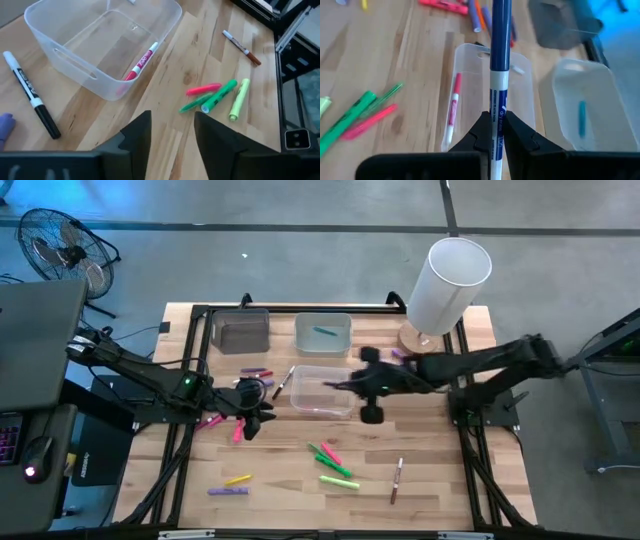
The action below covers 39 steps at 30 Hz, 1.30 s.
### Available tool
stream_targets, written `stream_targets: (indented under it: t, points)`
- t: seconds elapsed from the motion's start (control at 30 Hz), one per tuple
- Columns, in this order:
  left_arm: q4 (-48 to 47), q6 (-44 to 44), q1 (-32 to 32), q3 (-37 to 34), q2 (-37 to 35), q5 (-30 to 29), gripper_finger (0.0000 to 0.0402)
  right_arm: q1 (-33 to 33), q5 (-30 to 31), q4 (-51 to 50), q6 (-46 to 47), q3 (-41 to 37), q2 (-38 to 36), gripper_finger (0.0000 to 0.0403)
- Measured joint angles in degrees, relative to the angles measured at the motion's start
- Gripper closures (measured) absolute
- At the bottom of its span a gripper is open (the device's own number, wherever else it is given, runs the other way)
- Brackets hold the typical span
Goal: Pick & Place Markers
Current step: Put the bottom blue marker into the white bin, then put the violet highlighter into the black bin
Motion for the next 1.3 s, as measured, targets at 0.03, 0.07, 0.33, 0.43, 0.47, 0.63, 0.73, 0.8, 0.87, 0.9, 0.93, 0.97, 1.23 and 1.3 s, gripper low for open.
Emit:
stream_targets:
  t: [0.03, 0.07, 0.33, 0.43, 0.47, 0.63, 0.73, 0.8, 0.87, 0.9, 0.93, 0.97, 1.23, 1.3]
  points:
    - [0.1, 1.2, 0.0, 0.0, 0.0, 0.8, 0.0245, -0.6, -0.9, 0.4, -1.1, 1.2, 2.4, 0.0385]
    - [0.2, 1.9, 0.0, 0.0, 0.0, 1.4, 0.0245, -1.1, -1.7, 0.9, -2.0, 2.4, 4.7, 0.0385]
    - [-0.1, 2.1, 0.0, 3.2, 1.5, 1.4, 0.0259, -4.5, -3.6, 1.3, -3.8, 7.0, 19.7, 0.0368]
    - [-1.5, 3.8, 0.0, 4.8, 3.0, 1.8, 0.0261, -5.3, -3.5, 1.1, -3.8, 7.0, 22.3, 0.0344]
    - [-2.0, 4.0, 0.0, 5.5, 3.7, 2.4, 0.0261, -5.5, -3.6, 0.8, -3.8, 7.0, 22.7, 0.0337]
    - [-10.9, 4.2, 0.0, 10.8, 8.8, 3.3, 0.0262, -6.4, -3.6, 0.7, -2.7, 7.0, 22.3, 0.0318]
    - [-16.4, 4.0, 0.0, 15.3, 11.6, 4.7, 0.0262, -6.7, -3.5, 0.3, -1.3, 7.0, 20.6, 0.0315]
    - [-20.1, 3.4, -0.1, 18.5, 13.6, 6.6, 0.0262, -7.0, -3.5, -1.3, -0.8, 7.0, 19.0, 0.0316]
    - [-24.3, 1.8, -1.0, 21.7, 15.8, 7.3, 0.0262, -7.0, -3.6, -4.1, 0.7, 7.0, 17.0, 0.0317]
    - [-27.3, 0.9, -1.8, 23.1, 16.7, 7.2, 0.0262, -7.0, -3.5, -5.4, 2.0, 7.0, 16.0, 0.0318]
    - [-30.5, -0.5, -2.9, 24.5, 17.8, 7.2, 0.0262, -7.0, -3.4, -7.1, 3.6, 7.0, 14.7, 0.0319]
    - [-33.2, -2.1, -4.0, 25.7, 19.0, 7.3, 0.0262, -7.0, -3.2, -9.2, 5.6, 7.0, 13.6, 0.0320]
    - [-40.4, -12.3, -14.4, 27.4, 26.2, 10.8, 0.0262, -5.1, 1.2, -25.4, 17.0, 6.9, 6.4, 0.0331]
    - [-39.9, -14.1, -16.8, 27.4, 27.5, 12.1, 0.0262, -4.0, 2.1, -28.7, 19.2, 6.9, 5.1, 0.0336]
